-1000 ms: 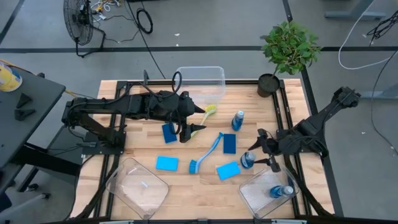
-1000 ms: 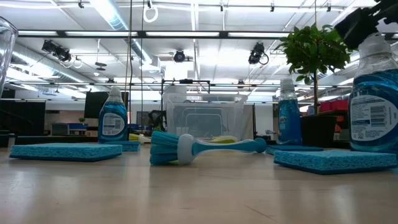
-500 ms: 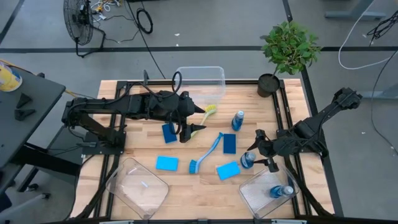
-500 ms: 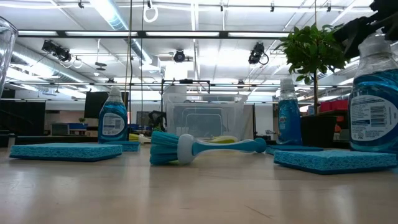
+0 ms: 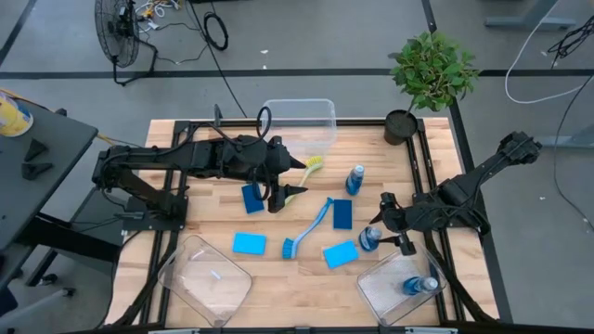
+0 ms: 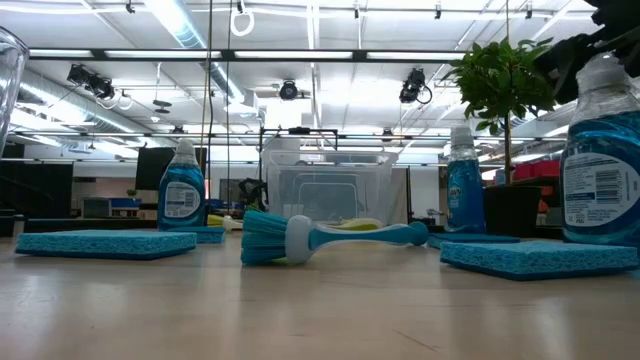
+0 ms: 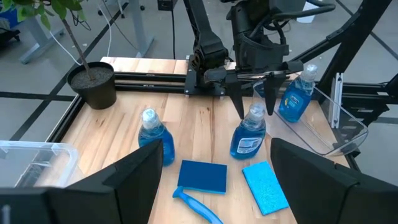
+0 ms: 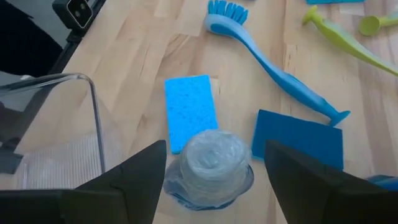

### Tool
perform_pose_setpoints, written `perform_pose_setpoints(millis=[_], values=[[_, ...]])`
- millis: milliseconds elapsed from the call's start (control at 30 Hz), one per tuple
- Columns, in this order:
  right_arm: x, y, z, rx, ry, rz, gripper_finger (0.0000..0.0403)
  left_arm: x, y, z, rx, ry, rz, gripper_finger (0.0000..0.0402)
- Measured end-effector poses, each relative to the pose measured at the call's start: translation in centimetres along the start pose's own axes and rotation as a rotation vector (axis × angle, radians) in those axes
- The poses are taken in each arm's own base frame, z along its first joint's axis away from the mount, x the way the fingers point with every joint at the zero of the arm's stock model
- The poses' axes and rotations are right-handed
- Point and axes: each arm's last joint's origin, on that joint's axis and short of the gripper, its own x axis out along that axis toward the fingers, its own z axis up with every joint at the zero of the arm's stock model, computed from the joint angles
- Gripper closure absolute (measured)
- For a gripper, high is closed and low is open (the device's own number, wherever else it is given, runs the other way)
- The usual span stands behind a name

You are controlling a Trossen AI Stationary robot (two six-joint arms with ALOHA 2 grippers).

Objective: Pick & Place Kitchen Sink Supplies
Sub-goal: Put the blue dishwashing liquid into the bottom right transparent bin

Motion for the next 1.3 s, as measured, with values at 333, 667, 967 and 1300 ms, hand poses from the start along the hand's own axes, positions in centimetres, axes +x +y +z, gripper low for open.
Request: perform_pose_setpoints(millis=[333, 667, 967, 1300], values=[[0.0, 0.2, 0.1, 0.005, -0.007, 0.055, 0.0131, 0.0, 0.0, 0.0, 0.0, 0.0, 0.0, 0.0104], [-0.5, 0.4, 1.0, -0.012, -0.044, 0.09, 0.0131, 0.0, 0.0, 0.0, 0.001, 0.0, 0.0, 0.0104], [-3.2, 0.6, 3.8, -0.26, -0.121, 0.15, 0.0131, 0.0, 0.0, 0.0, 0.001, 0.0, -0.001, 0.0104], [-4.4, -0.1, 4.3, -0.009, -0.029, 0.177, 0.0131, 0.0, 0.0, 0.0, -0.001, 0.0, 0.0, 0.0104]])
